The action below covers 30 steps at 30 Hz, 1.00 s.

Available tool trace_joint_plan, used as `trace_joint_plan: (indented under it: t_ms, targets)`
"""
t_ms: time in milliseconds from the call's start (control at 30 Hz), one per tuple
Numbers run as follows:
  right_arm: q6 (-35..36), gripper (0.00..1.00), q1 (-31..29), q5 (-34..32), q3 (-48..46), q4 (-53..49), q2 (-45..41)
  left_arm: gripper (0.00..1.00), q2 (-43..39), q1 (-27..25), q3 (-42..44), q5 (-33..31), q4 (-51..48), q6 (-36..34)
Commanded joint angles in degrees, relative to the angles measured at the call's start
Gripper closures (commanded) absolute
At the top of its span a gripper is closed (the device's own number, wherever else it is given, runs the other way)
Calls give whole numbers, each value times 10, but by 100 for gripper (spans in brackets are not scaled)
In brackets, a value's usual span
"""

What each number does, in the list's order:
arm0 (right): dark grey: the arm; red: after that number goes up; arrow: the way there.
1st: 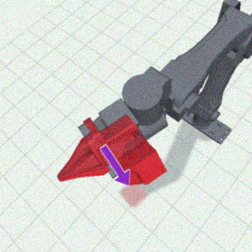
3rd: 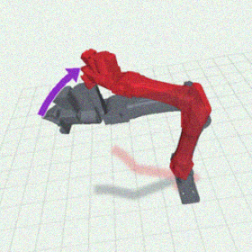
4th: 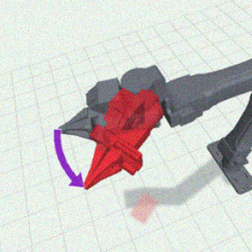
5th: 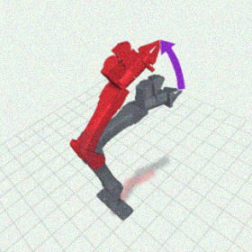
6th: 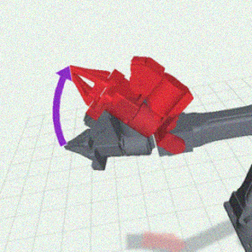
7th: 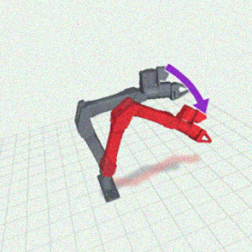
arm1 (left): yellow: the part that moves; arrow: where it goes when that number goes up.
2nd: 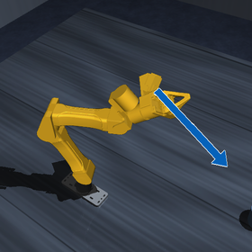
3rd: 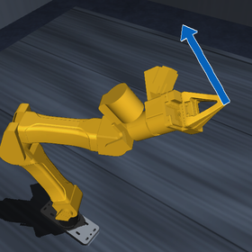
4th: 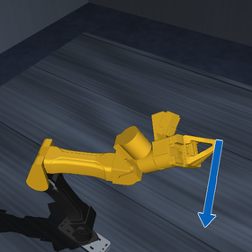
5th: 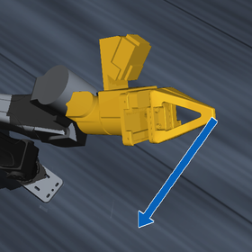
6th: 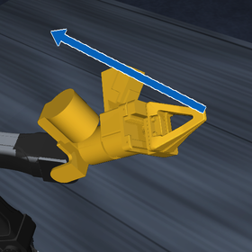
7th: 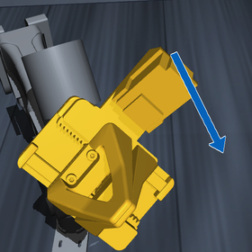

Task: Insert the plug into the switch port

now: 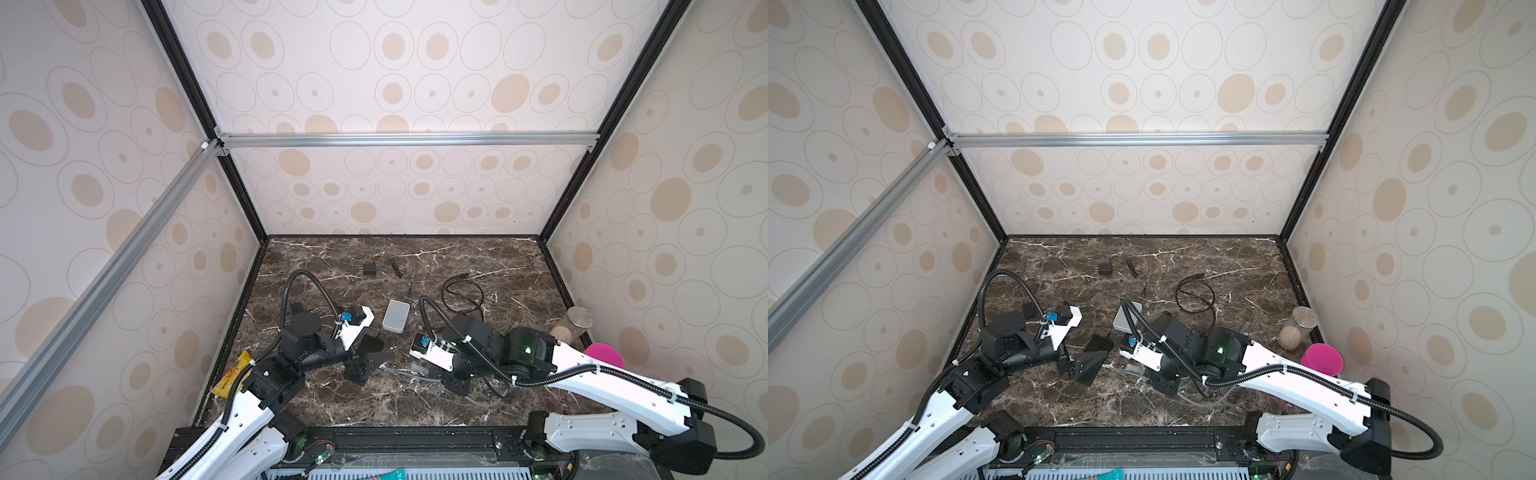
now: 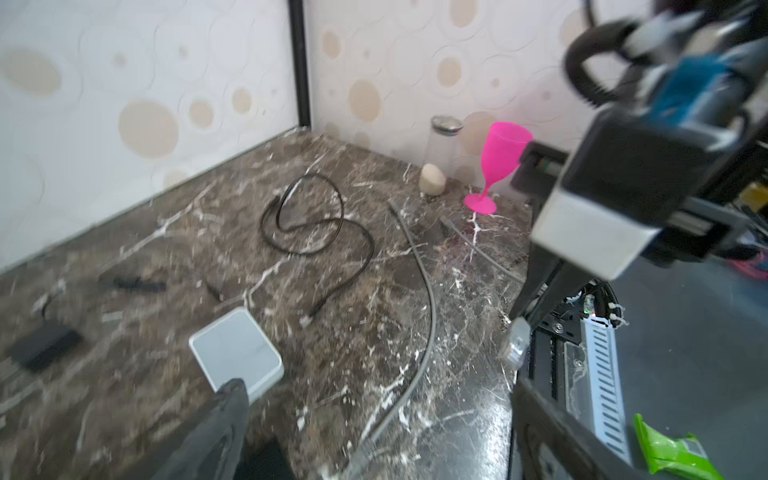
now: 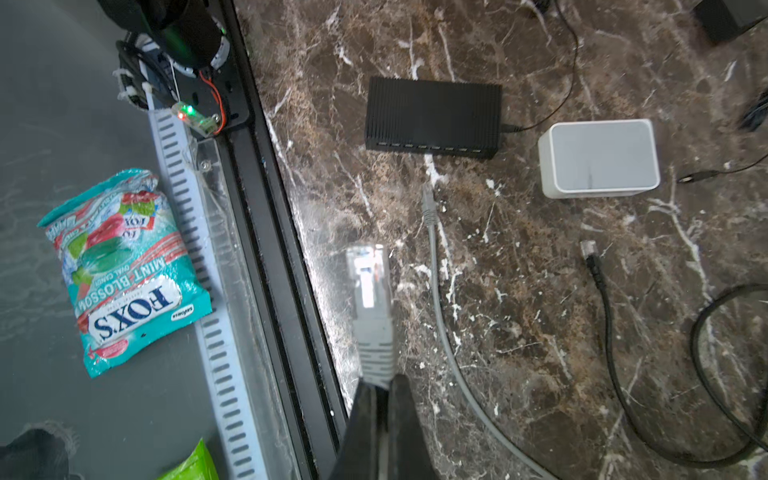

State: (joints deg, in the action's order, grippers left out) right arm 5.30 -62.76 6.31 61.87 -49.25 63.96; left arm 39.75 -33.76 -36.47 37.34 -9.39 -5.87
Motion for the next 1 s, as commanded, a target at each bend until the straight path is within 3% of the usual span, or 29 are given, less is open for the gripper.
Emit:
trace_joint_plan:
  t_ms: [0, 167, 433, 667, 833, 967]
  targets:
    - [-5, 100, 15, 31, -44, 7, -26, 2, 28, -4, -26, 108, 58, -234]
    - [-17, 100, 23, 65, -89, 57, -25, 11, 86, -9, -2, 178, 53, -377]
    - [-22, 100, 24, 78, -116, 93, 21, 14, 62, -12, 81, 110, 112, -379]
    - [-17, 100, 28, 88, -52, 30, 56, 15, 18, -12, 140, 102, 203, -297]
    - [-35, 100, 43, 83, -106, 104, 2, 21, 52, -12, 86, 133, 126, -331]
    - [-43, 100, 65, 89, -131, 124, -39, 26, 64, -13, 67, 164, 119, -297]
